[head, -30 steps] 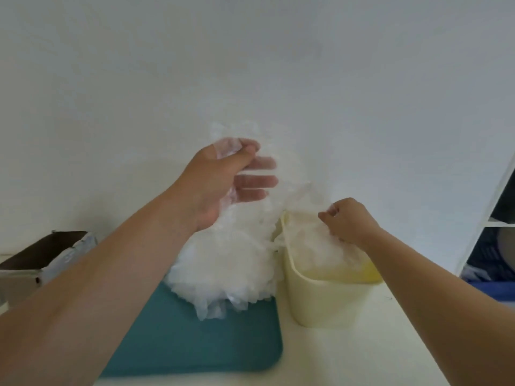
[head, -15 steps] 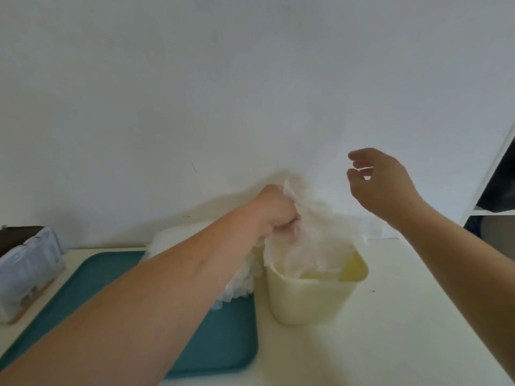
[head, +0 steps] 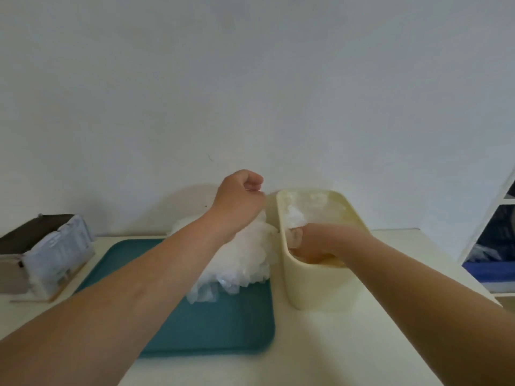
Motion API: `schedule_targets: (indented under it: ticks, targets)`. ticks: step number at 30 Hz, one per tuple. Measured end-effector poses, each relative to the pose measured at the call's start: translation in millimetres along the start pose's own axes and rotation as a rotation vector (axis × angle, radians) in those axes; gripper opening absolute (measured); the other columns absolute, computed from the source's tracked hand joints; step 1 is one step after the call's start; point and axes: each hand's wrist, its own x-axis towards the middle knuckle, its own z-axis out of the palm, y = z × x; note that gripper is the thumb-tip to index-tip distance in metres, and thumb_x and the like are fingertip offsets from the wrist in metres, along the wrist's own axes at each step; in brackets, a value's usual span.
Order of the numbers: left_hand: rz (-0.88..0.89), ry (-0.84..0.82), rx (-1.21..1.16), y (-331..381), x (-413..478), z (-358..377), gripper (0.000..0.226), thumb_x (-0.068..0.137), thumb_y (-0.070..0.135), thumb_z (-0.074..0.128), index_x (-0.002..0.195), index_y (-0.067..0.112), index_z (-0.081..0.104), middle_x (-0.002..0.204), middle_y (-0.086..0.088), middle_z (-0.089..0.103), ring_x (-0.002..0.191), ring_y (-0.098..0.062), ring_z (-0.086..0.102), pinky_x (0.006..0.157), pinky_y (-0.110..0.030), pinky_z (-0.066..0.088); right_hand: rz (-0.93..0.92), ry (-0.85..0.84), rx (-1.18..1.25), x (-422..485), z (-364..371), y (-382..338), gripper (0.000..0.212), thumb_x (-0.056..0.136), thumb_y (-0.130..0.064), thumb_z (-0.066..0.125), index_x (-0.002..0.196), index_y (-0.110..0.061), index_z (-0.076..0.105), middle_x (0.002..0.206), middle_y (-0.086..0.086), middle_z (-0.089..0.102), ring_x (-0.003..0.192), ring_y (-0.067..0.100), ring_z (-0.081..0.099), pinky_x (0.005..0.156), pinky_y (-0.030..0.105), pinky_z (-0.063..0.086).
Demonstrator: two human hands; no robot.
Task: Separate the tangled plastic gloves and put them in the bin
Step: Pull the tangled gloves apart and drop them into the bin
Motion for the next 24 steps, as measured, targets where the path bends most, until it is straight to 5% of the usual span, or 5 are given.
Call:
schedule_targets:
  ticks: [8, 14, 16, 20, 24]
  targets:
    - [0.093, -0.138, 0.327, -29, -30, -52, 0.021, 0.098, 0.025, 0.067, 0.119, 0.029, 0.068, 0.126, 0.018, 0.062, 0.122, -0.003, 0.055, 0.095, -0.020, 0.041, 0.073, 0.061, -0.036, -17, -16, -13, 0.041, 0.102, -0.032, 0.054, 0.140, -0.016, 0.057, 0.139, 0.007, 0.060, 0.121, 0.027, 0.060, 0.105, 0.036, 0.048]
    - [-0.023, -0.265, 0.883, -80, -45, -81, 0.067, 0.100, 0.054, 0.056, 0.160, 0.037, 0.032, 0.174, -0.003, 0.013, 0.161, -0.032, 0.005, 0.130, -0.047, 0.013, 0.061, 0.424, 0.012, -58, -44, -61, 0.037, 0.095, -0.007, 0.053, 0.131, -0.015, 0.059, 0.120, 0.002, 0.062, 0.103, 0.024, 0.063, 0.091, 0.036, 0.054]
    - [-0.109, -0.337, 0.938, -104, -49, -83, 0.075, 0.097, 0.065, 0.052, 0.162, 0.042, 0.023, 0.175, -0.007, 0.004, 0.161, -0.037, -0.003, 0.130, -0.050, 0.009, -0.087, 0.522, 0.137, -59, -42, -88, 0.048, 0.092, -0.005, 0.051, 0.137, -0.019, 0.058, 0.135, 0.002, 0.060, 0.122, 0.024, 0.059, 0.102, 0.038, 0.051]
    - [-0.123, -0.471, 0.905, -133, -66, -103, 0.074, 0.086, 0.058, 0.053, 0.156, 0.039, 0.036, 0.164, -0.003, 0.030, 0.155, -0.033, 0.020, 0.126, -0.041, 0.023, -0.361, 0.421, 0.448, -41, -8, -137, 0.050, 0.104, -0.012, 0.048, 0.151, -0.027, 0.048, 0.161, -0.005, 0.039, 0.150, 0.014, 0.033, 0.118, 0.023, 0.023]
    - [-0.034, -0.361, 0.638, -147, -81, -133, 0.045, 0.097, 0.033, 0.068, 0.140, 0.023, 0.060, 0.135, 0.004, 0.062, 0.128, -0.018, 0.057, 0.105, -0.024, 0.043, -0.314, 0.427, 0.539, -3, 34, -157, 0.053, 0.102, -0.032, 0.058, 0.153, -0.029, 0.045, 0.166, -0.002, 0.033, 0.154, 0.013, 0.024, 0.122, 0.025, 0.015]
